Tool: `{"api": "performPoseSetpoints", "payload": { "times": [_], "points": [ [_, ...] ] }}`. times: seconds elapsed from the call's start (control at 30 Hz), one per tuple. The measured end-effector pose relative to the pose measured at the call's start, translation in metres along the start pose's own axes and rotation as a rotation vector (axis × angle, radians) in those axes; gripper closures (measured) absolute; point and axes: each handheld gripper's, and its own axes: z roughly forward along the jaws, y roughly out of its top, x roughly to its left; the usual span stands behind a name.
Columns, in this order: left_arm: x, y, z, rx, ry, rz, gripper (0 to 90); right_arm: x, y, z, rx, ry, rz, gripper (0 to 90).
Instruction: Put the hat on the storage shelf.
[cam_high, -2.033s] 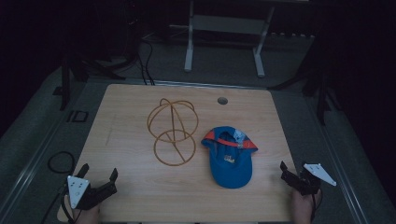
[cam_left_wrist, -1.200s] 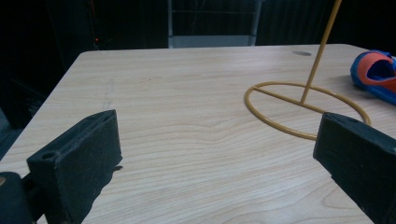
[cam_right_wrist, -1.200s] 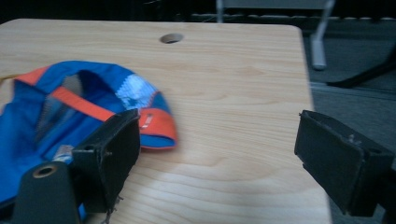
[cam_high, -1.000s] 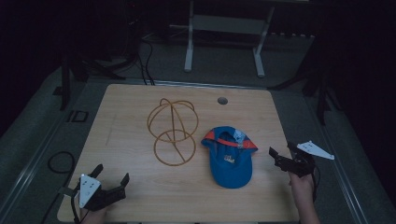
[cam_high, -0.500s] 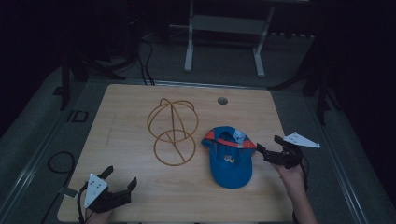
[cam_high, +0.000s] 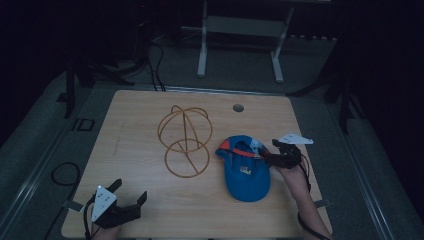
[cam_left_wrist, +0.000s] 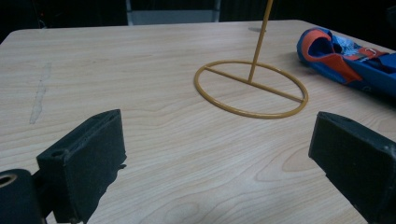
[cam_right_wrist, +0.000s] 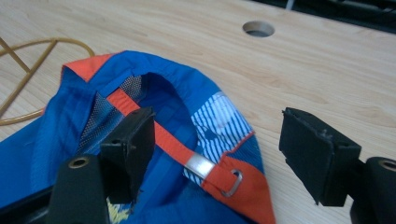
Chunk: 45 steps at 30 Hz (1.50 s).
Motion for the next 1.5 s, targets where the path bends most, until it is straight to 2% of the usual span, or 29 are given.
{"api": "performPoseSetpoints", "payload": {
  "times": [0.2, 0.33, 0.47, 0.53, 0.7, 0.9, 1.03, 1.07, 1.17, 1.3, 1.37, 1.43, 1.5],
  "points": [
    [-0.001, 0.000, 0.000, 0.009, -0.002, 0.017, 5.5, -0.003, 0.006, 0.023, 0.044, 0.012, -0.006, 32.5],
    [-0.002, -0.001, 0.000, 0.018, -0.010, 0.019, 5.7, -0.007, 0.008, 0.037, 0.077, -0.008, -0.015, 34.8],
    [-0.001, -0.001, 0.001, 0.017, -0.016, 0.013, 5.8, -0.014, 0.006, 0.052, 0.125, -0.013, 0.002, 38.6],
    [-0.001, -0.001, 0.001, 0.019, -0.018, 0.014, 5.7, -0.017, 0.006, 0.057, 0.137, 0.003, 0.017, 42.5],
    [0.000, -0.002, 0.001, 0.022, -0.025, 0.005, 5.8, -0.016, 0.005, 0.067, 0.176, 0.000, 0.017, 43.0],
    [-0.001, -0.002, 0.000, 0.022, -0.026, 0.007, 5.8, -0.012, 0.001, 0.075, 0.225, -0.016, -0.022, 46.7],
    [-0.001, -0.002, 0.000, 0.025, -0.028, 0.005, 5.8, -0.010, 0.001, 0.076, 0.238, -0.020, -0.041, 51.4],
    [-0.001, -0.002, 0.000, 0.026, -0.029, 0.005, 5.8, -0.008, 0.000, 0.077, 0.241, -0.025, -0.059, 51.8],
    [-0.001, -0.002, 0.001, 0.026, -0.030, 0.006, 5.8, -0.005, -0.001, 0.079, 0.249, -0.043, -0.089, 57.3],
    [-0.001, -0.002, 0.000, 0.020, -0.016, 0.009, 5.8, -0.003, -0.001, 0.078, 0.248, -0.031, -0.094, 70.5],
    [-0.001, -0.002, 0.000, 0.018, -0.013, 0.006, 5.7, -0.002, -0.002, 0.078, 0.247, -0.024, -0.094, 72.8],
    [0.000, -0.001, -0.001, 0.012, -0.005, 0.000, 5.8, 0.000, -0.001, 0.078, 0.252, -0.020, -0.089, 82.5],
    [-0.001, -0.001, -0.001, 0.013, -0.003, 0.000, 5.7, 0.002, -0.001, 0.078, 0.252, -0.026, -0.094, 85.6]
  ]
}}
